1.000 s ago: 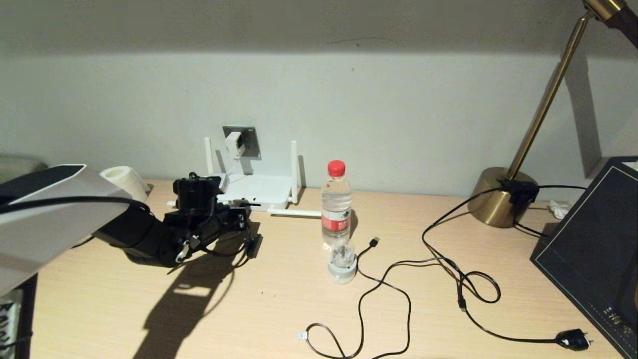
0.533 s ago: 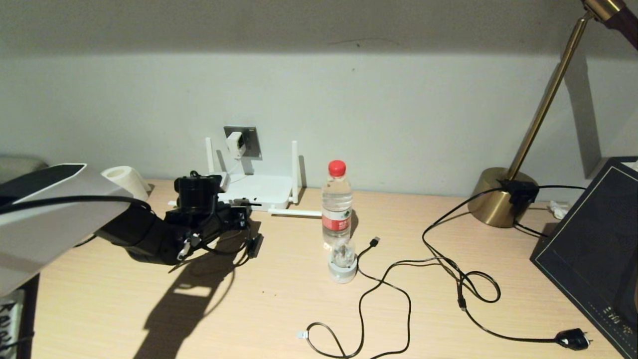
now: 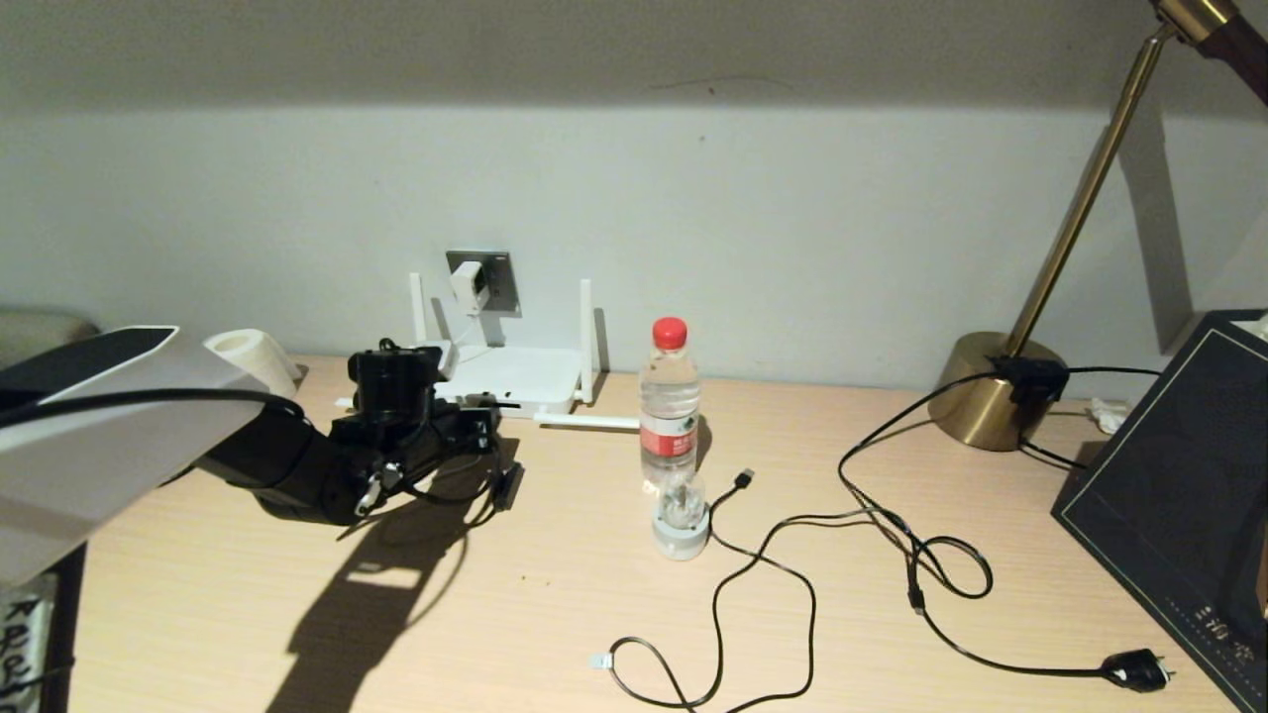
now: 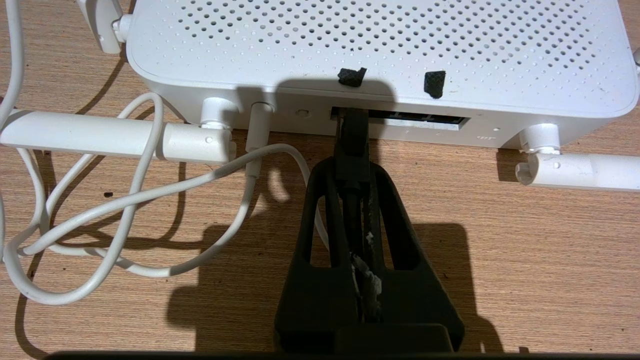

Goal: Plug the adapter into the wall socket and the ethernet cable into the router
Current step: Plug cable into router interface

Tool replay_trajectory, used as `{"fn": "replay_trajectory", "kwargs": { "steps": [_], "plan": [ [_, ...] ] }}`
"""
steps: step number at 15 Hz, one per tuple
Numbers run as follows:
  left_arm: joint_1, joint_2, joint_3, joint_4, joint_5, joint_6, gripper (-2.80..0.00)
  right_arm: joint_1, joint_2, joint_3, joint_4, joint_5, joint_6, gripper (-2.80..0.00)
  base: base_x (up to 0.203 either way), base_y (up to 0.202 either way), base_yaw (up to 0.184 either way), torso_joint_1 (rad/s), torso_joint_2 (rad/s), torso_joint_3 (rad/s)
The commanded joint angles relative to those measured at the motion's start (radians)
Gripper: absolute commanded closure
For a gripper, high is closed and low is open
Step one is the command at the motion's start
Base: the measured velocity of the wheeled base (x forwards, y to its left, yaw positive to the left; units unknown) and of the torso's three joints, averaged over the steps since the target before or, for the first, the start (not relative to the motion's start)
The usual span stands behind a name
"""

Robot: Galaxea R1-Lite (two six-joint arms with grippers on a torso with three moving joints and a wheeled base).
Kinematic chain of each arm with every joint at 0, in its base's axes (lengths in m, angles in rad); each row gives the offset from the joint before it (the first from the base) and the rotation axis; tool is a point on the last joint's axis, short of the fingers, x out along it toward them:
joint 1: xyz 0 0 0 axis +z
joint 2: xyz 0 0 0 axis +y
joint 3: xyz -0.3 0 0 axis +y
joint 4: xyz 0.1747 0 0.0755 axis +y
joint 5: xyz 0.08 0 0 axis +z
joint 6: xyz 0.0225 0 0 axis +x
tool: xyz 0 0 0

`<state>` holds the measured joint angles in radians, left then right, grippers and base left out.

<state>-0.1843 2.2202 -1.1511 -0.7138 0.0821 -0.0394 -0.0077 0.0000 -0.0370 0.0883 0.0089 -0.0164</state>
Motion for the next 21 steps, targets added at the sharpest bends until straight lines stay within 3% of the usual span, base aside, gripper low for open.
{"fn": "replay_trajectory", "kwargs": {
  "steps": [1,21],
  "plan": [
    [0.0,0.004,-0.001,-0.003,0.001,-0.001,0.0,-0.001,0.0,0.0,0.001,0.0,0.0,0.0,0.0,0.0,0.0,0.0,0.0,0.0],
    [-0.003,0.024,-0.023,-0.004,0.001,-0.001,0.0,0.0,0.0,0.0,0.001,0.0,0.0,0.0,0.0,0.0,0.0,0.0,0.0,0.0]
  ]
}}
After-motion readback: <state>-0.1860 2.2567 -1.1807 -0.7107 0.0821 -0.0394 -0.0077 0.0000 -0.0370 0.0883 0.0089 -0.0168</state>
